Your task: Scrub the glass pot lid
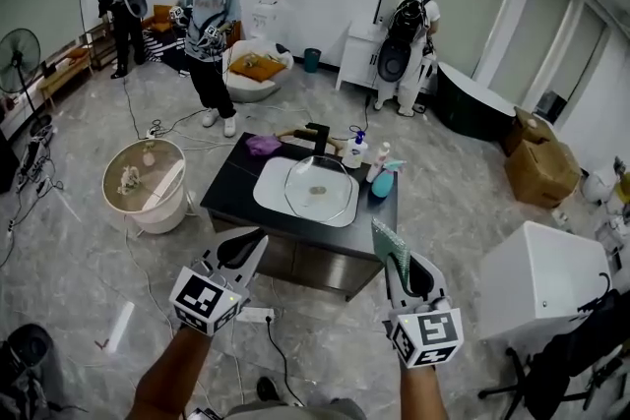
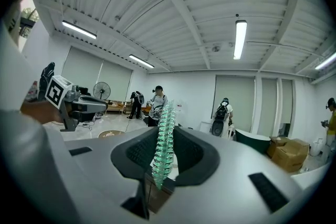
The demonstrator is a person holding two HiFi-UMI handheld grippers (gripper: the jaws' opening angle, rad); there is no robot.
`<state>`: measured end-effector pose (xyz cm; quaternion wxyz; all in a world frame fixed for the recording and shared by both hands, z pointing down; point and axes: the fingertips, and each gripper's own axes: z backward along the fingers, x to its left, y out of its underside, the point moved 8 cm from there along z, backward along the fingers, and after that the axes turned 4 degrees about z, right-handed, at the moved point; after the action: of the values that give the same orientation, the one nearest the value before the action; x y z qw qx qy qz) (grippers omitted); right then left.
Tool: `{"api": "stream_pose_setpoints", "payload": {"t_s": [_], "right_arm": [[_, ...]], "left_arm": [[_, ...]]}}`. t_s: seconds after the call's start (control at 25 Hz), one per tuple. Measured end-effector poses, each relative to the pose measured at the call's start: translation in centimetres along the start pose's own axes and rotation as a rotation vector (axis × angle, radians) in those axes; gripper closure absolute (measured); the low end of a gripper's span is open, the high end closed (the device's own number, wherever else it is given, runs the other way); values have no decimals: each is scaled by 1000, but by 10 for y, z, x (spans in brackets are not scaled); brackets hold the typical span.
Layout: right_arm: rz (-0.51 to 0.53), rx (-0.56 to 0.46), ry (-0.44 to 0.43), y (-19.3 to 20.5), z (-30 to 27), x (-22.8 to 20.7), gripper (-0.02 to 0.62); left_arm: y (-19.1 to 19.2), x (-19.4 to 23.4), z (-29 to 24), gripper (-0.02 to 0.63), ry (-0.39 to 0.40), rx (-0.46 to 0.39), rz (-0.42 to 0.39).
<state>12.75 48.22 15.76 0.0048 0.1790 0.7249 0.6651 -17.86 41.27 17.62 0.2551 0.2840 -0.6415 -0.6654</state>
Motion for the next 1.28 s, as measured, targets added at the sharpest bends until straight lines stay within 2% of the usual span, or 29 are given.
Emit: {"api": "stream_pose_setpoints", "payload": {"t_s": [0.24,0.48,1.0,1.28], "right_arm": [[-16,-19,-2,-3,-15,6,508],[-31,-14,-23,15,-47,-17,508],[-100,-42,-193,50,-164,-107,508],[-116,-56,-282,62,-216,-136,508]], "left_arm": [[7,14,-10,572,15,-18,27],[25,19,-38,571,4,18,20],[31,30,-133,572,-150,120,-7],[41,37,-166,571,-245,157,-1]]}}
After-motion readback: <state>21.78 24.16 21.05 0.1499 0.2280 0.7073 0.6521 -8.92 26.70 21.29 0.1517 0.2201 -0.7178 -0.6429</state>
